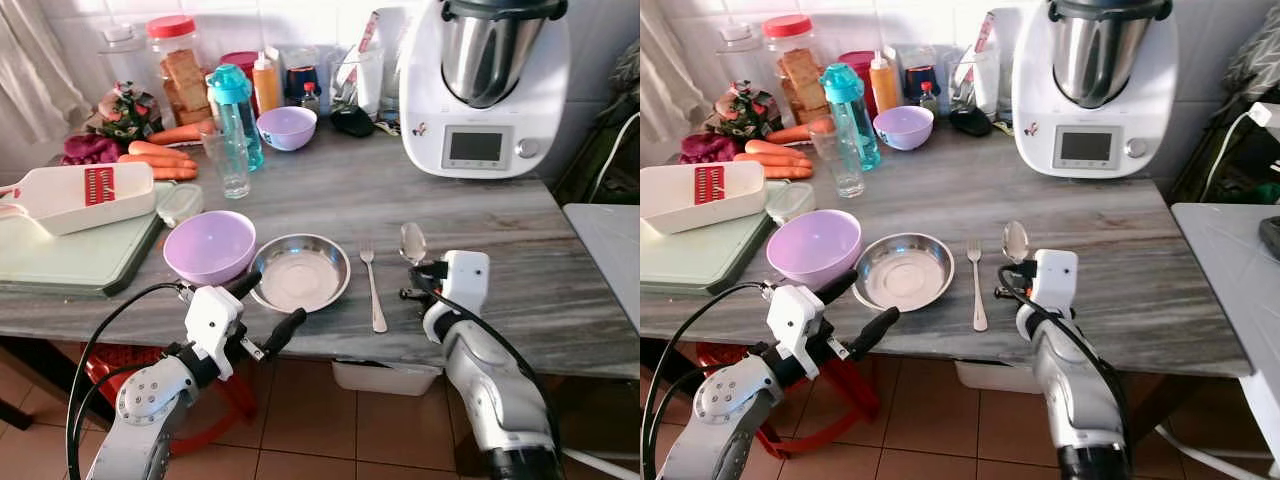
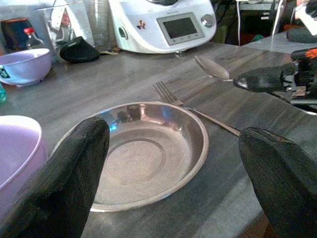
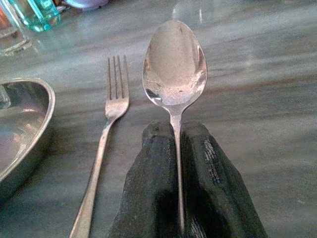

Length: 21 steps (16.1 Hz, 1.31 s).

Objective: Setting the table

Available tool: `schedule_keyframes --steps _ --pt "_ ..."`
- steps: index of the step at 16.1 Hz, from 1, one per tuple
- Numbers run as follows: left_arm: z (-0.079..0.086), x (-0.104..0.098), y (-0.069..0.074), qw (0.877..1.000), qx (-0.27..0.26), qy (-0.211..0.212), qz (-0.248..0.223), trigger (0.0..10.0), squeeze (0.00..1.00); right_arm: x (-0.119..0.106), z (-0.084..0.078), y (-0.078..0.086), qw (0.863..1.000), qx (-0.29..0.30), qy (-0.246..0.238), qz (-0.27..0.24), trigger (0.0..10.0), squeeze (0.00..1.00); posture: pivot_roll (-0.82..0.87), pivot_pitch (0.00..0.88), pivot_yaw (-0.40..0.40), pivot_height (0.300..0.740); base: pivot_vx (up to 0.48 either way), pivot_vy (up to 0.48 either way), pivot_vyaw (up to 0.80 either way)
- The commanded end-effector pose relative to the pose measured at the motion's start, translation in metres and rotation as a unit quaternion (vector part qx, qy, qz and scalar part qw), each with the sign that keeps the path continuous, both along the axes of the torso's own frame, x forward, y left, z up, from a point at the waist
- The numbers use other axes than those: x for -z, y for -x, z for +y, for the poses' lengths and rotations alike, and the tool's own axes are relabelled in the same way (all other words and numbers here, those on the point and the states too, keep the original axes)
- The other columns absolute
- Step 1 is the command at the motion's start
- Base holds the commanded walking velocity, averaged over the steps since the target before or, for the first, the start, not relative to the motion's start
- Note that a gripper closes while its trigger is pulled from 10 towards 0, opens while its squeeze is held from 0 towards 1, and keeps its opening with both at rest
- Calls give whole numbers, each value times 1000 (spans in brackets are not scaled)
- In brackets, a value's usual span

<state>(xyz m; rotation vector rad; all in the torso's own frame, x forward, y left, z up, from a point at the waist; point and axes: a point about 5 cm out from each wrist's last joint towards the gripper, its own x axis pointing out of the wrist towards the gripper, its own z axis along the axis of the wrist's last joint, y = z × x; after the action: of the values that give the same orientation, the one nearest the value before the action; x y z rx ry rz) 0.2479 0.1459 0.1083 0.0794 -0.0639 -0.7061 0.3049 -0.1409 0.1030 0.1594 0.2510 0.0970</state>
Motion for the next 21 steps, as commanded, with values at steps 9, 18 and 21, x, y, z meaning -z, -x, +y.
schedule_keyframes --steps 9,18,21 --pt "1 3 -1 1000 4 -3 7 10000 0 12 9 -14 999 8 -28 44 10000 0 -7 21 54 740 0 0 0" --pt "-3 -4 -3 1000 28 7 7 10000 0 12 5 -26 999 18 -30 41 10000 0 0 13 57 740 0 0 0" --pt "-3 -5 -3 999 31 8 8 10000 0 13 9 -26 998 11 -34 45 10000 0 0 13 57 740 0 0 0"
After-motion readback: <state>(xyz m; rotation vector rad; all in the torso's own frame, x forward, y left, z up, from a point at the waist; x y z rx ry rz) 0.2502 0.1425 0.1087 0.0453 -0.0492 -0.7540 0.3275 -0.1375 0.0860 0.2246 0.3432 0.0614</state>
